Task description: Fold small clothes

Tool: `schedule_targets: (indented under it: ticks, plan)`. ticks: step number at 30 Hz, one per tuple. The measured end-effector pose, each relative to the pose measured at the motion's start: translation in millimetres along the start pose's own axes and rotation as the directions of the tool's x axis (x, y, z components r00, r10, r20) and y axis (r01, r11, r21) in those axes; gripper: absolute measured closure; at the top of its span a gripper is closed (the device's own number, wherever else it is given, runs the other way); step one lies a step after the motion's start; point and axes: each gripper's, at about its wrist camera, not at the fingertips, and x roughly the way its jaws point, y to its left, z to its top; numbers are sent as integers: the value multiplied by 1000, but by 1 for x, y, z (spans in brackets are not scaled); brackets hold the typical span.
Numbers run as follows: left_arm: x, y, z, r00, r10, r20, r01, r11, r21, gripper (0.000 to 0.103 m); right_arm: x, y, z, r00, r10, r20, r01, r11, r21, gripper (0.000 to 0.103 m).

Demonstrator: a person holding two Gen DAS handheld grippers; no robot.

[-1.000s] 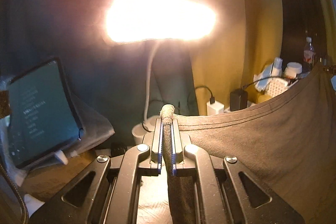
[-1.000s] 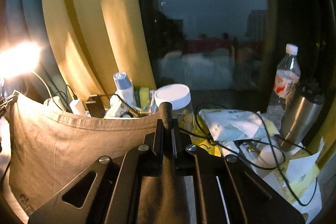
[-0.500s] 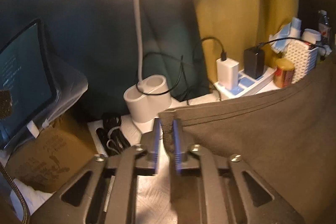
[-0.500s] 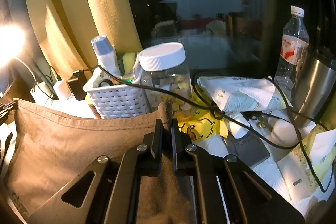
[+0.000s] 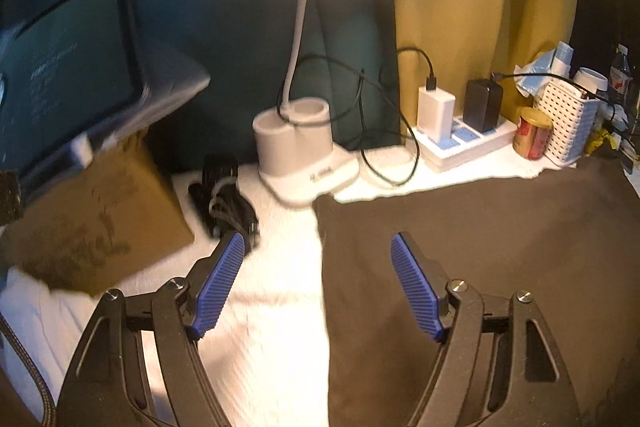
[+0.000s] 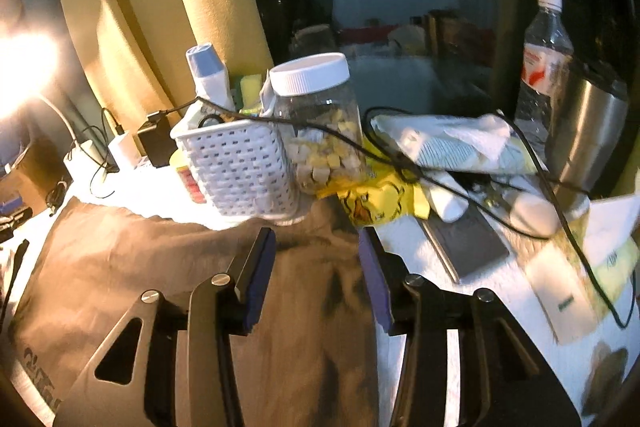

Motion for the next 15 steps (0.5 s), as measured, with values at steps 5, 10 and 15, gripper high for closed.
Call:
schedule_targets:
  ticks: [5, 10, 15]
  plan:
    - [-13, 2, -27, 999, -15, -41, 14, 999, -34, 27, -19, -4, -21, 1000, -5, -19, 6, 1000, 27, 57]
    - [-27, 3, -50, 997, -33, -67, 29, 998, -63, 27, -35, -5, -40, 999, -14, -40, 15, 1000, 28, 57]
    - [-44, 4, -68, 997, -24, -70, 18, 996, -82, 27, -56, -9, -58, 998, -25, -51, 27, 999, 42, 57]
